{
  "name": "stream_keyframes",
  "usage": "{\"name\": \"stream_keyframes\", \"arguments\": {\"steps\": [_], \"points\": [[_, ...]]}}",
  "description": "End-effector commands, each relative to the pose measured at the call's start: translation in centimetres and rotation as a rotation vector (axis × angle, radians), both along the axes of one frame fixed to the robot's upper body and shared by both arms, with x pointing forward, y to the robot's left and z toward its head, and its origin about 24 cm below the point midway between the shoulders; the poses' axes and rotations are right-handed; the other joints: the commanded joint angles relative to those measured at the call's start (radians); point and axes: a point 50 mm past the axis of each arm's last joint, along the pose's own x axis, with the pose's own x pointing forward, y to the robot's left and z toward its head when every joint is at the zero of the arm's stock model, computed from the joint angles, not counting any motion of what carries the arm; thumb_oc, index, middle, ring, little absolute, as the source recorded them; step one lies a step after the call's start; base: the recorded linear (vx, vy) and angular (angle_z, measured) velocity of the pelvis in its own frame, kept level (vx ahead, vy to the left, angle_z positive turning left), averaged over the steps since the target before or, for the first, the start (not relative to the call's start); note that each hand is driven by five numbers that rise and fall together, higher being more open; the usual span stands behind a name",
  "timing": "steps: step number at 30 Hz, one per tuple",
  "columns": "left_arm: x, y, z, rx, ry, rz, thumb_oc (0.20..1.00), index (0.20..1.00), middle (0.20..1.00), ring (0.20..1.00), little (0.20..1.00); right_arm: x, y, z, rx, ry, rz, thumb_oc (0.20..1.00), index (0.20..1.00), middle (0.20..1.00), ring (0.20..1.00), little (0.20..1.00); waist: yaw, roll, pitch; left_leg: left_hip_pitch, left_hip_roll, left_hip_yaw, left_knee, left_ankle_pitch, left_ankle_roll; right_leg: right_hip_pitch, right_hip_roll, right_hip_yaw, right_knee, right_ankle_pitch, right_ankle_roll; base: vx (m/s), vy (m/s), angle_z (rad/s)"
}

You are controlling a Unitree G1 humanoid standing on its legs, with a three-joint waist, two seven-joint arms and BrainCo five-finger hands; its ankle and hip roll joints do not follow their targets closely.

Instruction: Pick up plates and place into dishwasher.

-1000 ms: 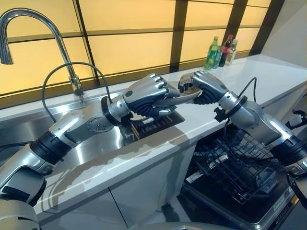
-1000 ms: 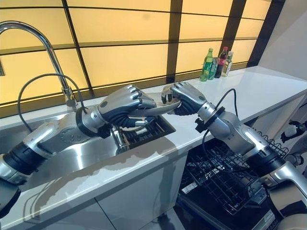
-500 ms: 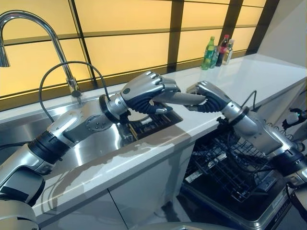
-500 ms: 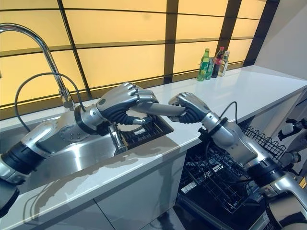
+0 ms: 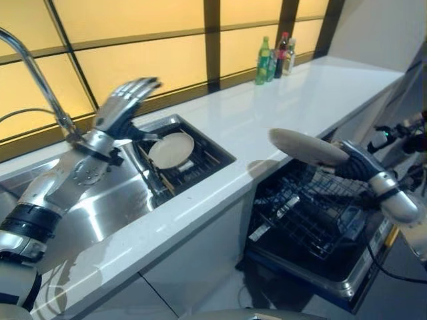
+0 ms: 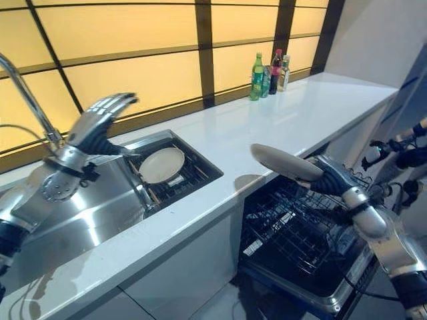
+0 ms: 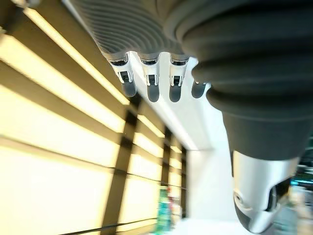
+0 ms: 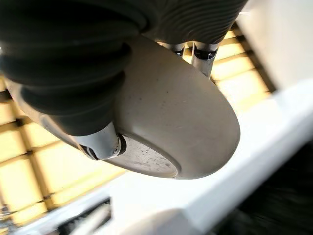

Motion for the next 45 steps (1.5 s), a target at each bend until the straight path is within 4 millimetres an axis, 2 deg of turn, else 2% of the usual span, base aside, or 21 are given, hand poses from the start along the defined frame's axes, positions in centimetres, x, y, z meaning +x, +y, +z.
{"name": "stream_keyframes", "arguments": {"steps": [1,7,14,25,30,38,45], "points": [[-0.5,3.2,3.5,-0.052,-0.149,0.135,1.000,1.000,1.000,1.000,1.000,0.6,-1.2,3.3,0.045,-0.013,0.006,0.200,0.200,0.200,0.200,0.200,-0.004,0.012,0.036,0.049,-0.114,0.052,0.018,-0.191,0.079,0.040,0.041,0.020,0.022,-0.135,0.075,0.00,-0.009,-0.12],[-0.9,4.7,3.5,-0.058,-0.152,0.200,1.000,1.000,1.000,1.000,1.000,0.3,-2.9,1.0,0.085,0.212,-0.040,0.200,0.200,0.200,0.200,0.200,-0.007,0.008,0.052,0.047,-0.112,0.059,0.018,-0.188,0.074,0.036,0.039,0.016,0.022,-0.133,0.075,-0.01,-0.012,-0.13],[-0.7,4.4,3.3,-0.057,-0.137,0.189,1.000,1.000,1.000,1.000,1.000,0.5,-3.6,-1.8,0.085,0.385,-0.087,0.200,0.200,0.200,0.200,0.200,0.007,0.004,0.062,0.044,-0.114,0.052,0.016,-0.184,0.070,0.038,0.034,0.002,0.017,-0.131,0.077,0.00,0.000,0.00],[1.5,0.5,3.7,-0.068,-0.121,0.061,1.000,1.000,1.000,1.000,1.000,4.5,-1.1,-7.4,0.127,0.628,-0.154,0.200,0.200,0.200,0.200,0.200,0.082,0.020,0.073,0.030,-0.118,0.015,0.017,-0.176,0.064,0.045,0.018,-0.043,0.010,-0.133,0.072,0.00,-0.005,0.01],[2.2,-1.1,4.3,-0.064,-0.121,0.003,1.000,1.000,1.000,1.000,1.000,5.1,-0.9,-9.8,0.126,0.742,-0.209,0.200,0.200,0.200,0.200,0.200,0.115,0.032,0.075,0.023,-0.119,-0.005,0.017,-0.171,0.062,0.047,0.013,-0.060,0.010,-0.137,0.070,0.00,-0.013,0.18],[2.6,-3.4,6.1,-0.049,-0.141,-0.073,1.000,1.000,1.000,1.000,1.000,4.5,-1.4,-12.5,0.135,0.900,-0.340,0.200,0.200,0.200,0.200,0.200,0.151,0.054,0.087,0.008,-0.123,-0.028,0.015,-0.162,0.060,0.042,0.004,-0.081,0.010,-0.139,0.066,-0.02,-0.011,0.11],[2.2,-4.6,7.1,-0.035,-0.138,-0.104,1.000,1.000,1.000,1.000,1.000,2.7,-1.9,-14.8,0.138,1.013,-0.439,0.200,0.200,0.200,0.200,0.200,0.166,0.075,0.110,-0.004,-0.128,-0.044,0.018,-0.155,0.058,0.038,-0.002,-0.089,0.010,-0.140,0.060,-0.01,-0.001,0.10]]}}
